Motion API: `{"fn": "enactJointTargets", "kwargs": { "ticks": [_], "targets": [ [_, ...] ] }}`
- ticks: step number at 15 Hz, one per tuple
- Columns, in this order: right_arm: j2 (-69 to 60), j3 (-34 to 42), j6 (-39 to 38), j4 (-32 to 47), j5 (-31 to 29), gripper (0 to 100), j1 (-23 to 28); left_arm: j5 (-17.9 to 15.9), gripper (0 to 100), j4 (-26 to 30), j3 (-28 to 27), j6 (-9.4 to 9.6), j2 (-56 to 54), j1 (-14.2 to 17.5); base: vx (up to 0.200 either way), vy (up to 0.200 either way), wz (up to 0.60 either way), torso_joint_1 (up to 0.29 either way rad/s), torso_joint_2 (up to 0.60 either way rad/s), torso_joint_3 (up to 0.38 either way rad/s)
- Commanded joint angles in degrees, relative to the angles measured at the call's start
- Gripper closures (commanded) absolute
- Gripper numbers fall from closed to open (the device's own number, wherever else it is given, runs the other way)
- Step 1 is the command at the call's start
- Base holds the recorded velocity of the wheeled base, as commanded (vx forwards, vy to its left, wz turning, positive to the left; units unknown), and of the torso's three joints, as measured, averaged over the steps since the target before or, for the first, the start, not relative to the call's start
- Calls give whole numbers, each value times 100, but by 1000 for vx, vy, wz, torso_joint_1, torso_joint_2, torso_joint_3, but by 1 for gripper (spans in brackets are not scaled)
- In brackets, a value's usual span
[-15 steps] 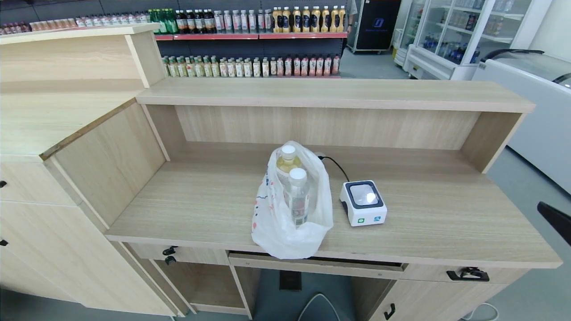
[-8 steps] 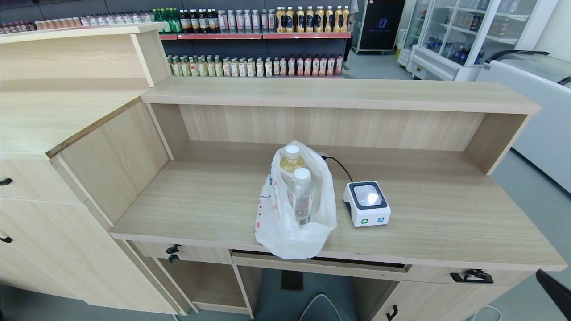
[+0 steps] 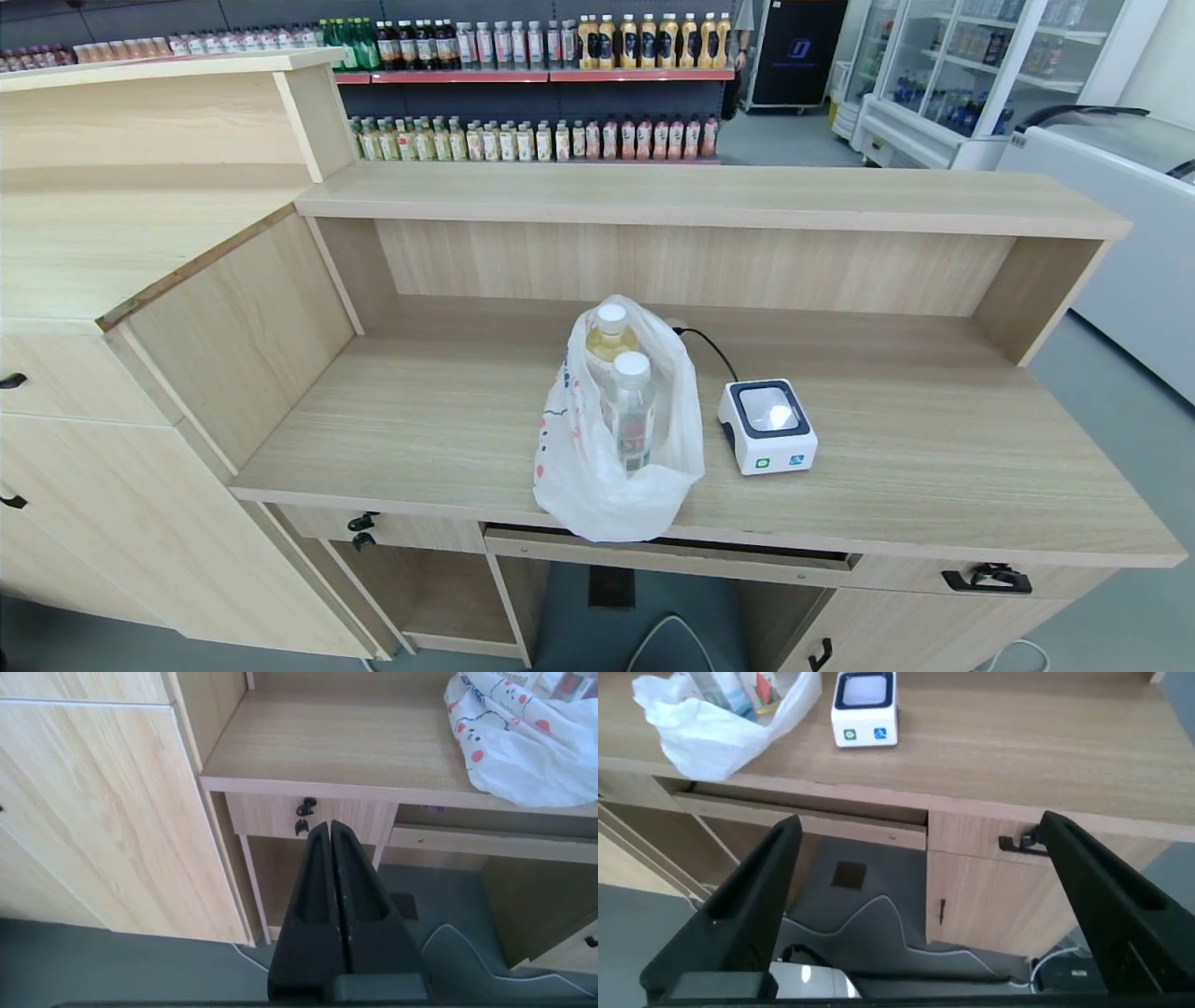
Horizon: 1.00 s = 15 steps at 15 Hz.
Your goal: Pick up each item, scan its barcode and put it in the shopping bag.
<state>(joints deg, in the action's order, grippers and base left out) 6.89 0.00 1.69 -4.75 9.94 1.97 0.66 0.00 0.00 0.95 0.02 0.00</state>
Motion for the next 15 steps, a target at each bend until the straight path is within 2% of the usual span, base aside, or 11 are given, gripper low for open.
{"fn": "enactJointTargets", "kwargs": {
  "ticks": [1, 15],
  "targets": [
    [-689, 0, -64, -17, 17, 0, -215, 4, 100, 0, 0, 2, -2, 0, 0, 0, 0, 0, 0, 0],
    [-689, 0, -178, -8, 17, 0, -215, 4, 100, 0, 0, 2, -2, 0, 0, 0, 0, 0, 0, 0]
  ]
}}
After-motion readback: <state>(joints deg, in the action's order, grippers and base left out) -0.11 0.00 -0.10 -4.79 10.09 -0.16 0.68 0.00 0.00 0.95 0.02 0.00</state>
